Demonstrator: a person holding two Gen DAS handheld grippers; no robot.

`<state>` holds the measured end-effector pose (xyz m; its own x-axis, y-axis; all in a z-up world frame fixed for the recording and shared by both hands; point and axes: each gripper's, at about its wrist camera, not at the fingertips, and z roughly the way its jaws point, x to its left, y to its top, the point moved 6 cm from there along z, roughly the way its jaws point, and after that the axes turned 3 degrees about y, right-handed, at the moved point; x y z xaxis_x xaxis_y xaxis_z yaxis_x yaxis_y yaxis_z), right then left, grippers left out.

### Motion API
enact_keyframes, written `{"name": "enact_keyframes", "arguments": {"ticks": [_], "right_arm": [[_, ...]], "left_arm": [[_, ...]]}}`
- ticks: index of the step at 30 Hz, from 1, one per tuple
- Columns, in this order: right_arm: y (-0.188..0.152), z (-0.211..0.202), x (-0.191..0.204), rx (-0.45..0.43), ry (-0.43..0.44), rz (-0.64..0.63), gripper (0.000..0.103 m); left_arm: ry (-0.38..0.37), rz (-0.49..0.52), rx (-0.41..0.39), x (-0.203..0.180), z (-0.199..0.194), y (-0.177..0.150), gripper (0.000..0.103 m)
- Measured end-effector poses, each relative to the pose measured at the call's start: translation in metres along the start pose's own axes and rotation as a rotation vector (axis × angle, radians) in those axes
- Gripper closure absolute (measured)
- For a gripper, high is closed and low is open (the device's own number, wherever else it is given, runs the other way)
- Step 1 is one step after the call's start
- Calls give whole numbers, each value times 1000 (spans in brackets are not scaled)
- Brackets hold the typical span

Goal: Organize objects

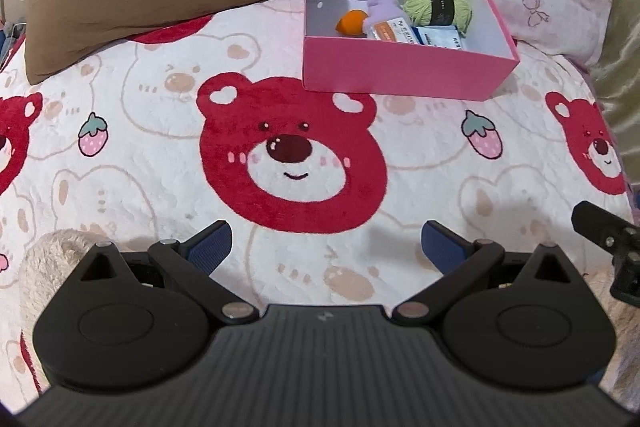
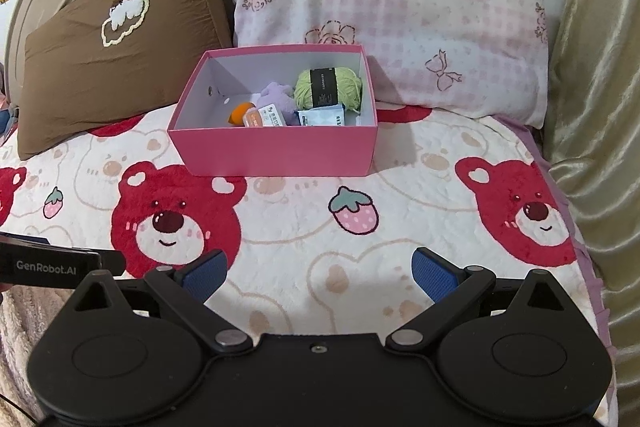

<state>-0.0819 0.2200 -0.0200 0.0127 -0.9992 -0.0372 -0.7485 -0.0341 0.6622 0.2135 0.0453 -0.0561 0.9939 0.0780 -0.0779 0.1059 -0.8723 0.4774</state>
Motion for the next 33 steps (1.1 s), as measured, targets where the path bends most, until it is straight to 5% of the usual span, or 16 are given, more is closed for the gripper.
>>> {"name": "enact_keyframes", "arguments": {"ticks": [7,33], "right_arm": [[1,-5,-6,-11,-2,18,3],[-6,-11,-14,4,-4,55,3]], "left_arm": [[-39,28,-7,-6,-5,-3,0],[5,148,1,-10,-6,-7,0]]}}
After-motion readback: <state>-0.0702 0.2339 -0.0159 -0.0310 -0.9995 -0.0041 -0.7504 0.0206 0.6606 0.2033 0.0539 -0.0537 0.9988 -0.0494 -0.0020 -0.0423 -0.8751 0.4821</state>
